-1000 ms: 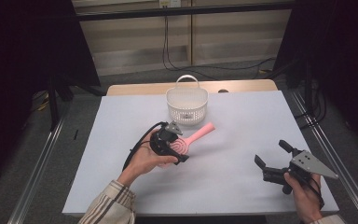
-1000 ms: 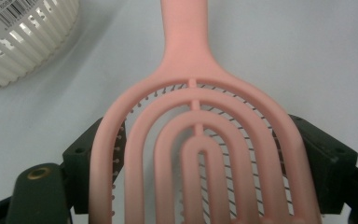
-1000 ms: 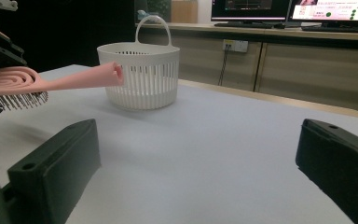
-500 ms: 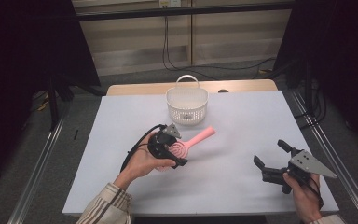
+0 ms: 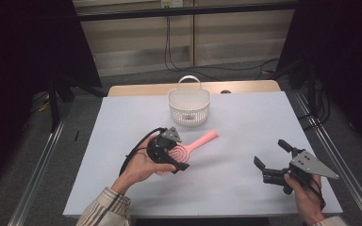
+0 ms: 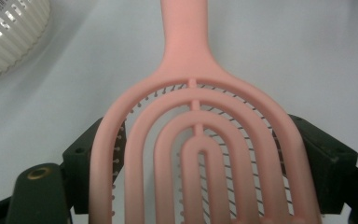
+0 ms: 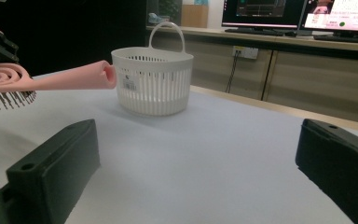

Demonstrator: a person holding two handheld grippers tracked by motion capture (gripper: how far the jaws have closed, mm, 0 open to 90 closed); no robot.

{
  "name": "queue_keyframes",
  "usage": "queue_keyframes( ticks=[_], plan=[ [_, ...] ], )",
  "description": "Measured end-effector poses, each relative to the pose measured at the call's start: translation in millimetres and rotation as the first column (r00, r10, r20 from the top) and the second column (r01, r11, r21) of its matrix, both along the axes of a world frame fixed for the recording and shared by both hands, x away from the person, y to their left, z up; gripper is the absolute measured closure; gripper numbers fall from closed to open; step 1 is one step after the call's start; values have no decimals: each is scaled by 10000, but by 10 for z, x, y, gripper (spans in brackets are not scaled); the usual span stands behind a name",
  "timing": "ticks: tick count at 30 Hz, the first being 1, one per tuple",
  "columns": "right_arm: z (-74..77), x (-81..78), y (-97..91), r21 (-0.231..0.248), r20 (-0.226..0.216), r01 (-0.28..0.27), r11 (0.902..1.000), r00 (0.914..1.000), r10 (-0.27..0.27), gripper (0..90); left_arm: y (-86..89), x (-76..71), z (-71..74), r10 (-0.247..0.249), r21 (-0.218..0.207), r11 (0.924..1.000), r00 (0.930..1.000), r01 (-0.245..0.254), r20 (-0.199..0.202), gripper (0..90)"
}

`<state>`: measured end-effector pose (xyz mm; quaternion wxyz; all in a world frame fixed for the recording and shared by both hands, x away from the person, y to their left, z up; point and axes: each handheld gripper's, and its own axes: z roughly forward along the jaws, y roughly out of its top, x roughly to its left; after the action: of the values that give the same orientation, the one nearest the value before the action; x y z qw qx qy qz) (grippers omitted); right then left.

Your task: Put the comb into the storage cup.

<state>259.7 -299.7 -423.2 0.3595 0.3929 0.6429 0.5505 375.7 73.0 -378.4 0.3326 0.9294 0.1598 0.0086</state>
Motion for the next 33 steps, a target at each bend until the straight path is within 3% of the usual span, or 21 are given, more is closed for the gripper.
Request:
queue_keyframes(
  ticks=[9,18,23,33],
  plan=[
    [90,20,196,-230,196,-768,9968,9968,772,0,-3,-70,44,-356,95,9993,9994,356,46,194],
    [204,67,352,-297,391,-1418,9895,9890,1429,0,10,-159,99,-585,-185,9981,9983,585,23,194],
    [263,90,443,-593,590,-1773,9824,9818,1808,0,4,-192,107,-812,-200,9965,9967,811,-10,194],
    [319,155,666,-1201,541,-2446,9622,9661,2523,0,-19,-122,122,-632,-17,9980,9978,631,-185,194]
  ],
)
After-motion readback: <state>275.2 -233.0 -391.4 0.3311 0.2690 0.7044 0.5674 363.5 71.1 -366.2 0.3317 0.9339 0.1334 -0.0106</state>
